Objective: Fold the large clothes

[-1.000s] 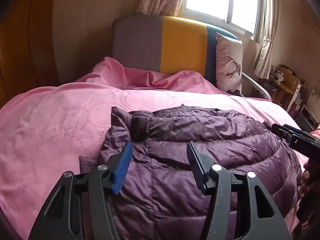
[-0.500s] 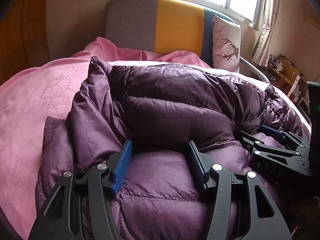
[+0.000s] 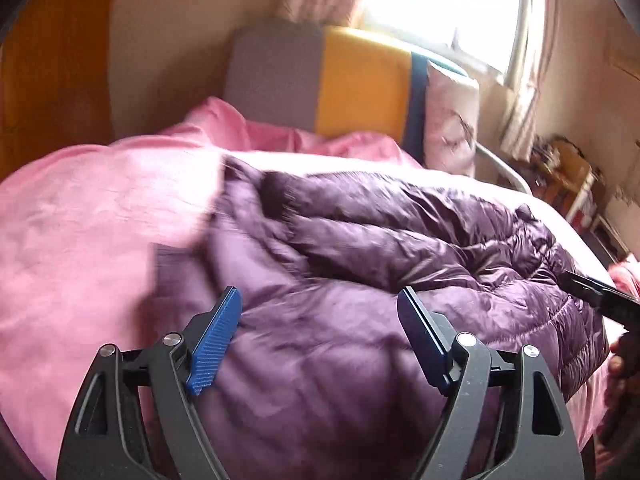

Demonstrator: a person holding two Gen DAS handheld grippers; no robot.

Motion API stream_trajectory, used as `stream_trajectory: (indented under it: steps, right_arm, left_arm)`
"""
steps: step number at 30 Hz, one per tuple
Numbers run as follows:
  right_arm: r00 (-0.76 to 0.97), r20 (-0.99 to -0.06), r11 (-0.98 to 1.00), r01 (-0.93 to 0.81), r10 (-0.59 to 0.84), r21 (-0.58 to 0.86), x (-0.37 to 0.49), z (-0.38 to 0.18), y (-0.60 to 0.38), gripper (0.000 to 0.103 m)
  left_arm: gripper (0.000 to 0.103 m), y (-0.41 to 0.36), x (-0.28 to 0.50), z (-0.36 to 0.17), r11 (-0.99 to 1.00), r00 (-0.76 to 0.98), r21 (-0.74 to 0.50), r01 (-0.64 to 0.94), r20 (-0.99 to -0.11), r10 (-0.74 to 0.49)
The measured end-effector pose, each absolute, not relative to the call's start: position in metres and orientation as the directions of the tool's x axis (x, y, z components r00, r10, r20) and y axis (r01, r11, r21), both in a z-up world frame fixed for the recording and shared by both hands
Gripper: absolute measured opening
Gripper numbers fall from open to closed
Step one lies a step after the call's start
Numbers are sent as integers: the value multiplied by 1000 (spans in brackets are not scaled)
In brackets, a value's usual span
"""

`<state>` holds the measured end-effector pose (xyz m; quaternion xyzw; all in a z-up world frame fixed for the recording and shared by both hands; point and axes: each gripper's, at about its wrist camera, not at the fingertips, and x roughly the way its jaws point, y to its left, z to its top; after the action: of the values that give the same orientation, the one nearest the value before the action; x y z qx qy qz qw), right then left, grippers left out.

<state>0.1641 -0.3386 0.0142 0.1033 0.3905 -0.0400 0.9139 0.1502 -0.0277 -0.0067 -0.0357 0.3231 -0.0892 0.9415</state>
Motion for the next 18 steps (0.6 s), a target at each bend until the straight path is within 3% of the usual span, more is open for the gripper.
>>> stream_trajectory:
  steps: [3, 5, 9, 11, 13, 15, 16, 18]
  right_arm:
    - [652, -758, 937, 279, -22, 212, 145, -6, -385, 96]
    - [652, -750, 875, 291, 114, 386, 137, -25, -408, 96]
    - [658, -701, 786, 265, 276, 559, 138, -44, -417, 92]
    - [652, -695, 790, 236, 303, 566, 140, -45, -407, 80]
    - [644, -692, 789, 217, 327, 574, 136, -46, -402, 53]
    - [642, -680, 777, 203, 354, 596, 131, -44, -399, 36]
    - [644, -672, 771, 194, 367, 607, 127, -41, -400, 30]
    - [643, -667, 777, 174, 376, 605, 118, -32, -400, 27]
  left_arm:
    - [83, -7, 138, -6, 992, 794, -94, 81, -595, -121]
    - [83, 8, 136, -17, 991, 768, -124, 45, -630, -114]
    - [82, 32, 139, -37, 955, 701, -292, 49, -671, -241]
    - [78, 40, 141, -43, 923, 676, -380, 56, -666, -315]
    - [71, 46, 142, -46, 896, 657, -440, 68, -656, -371]
    - [69, 48, 141, -46, 876, 644, -477, 76, -647, -408]
    - [68, 48, 139, -46, 870, 638, -486, 83, -644, -421]
    - [67, 47, 132, -46, 868, 633, -489, 89, -645, -428]
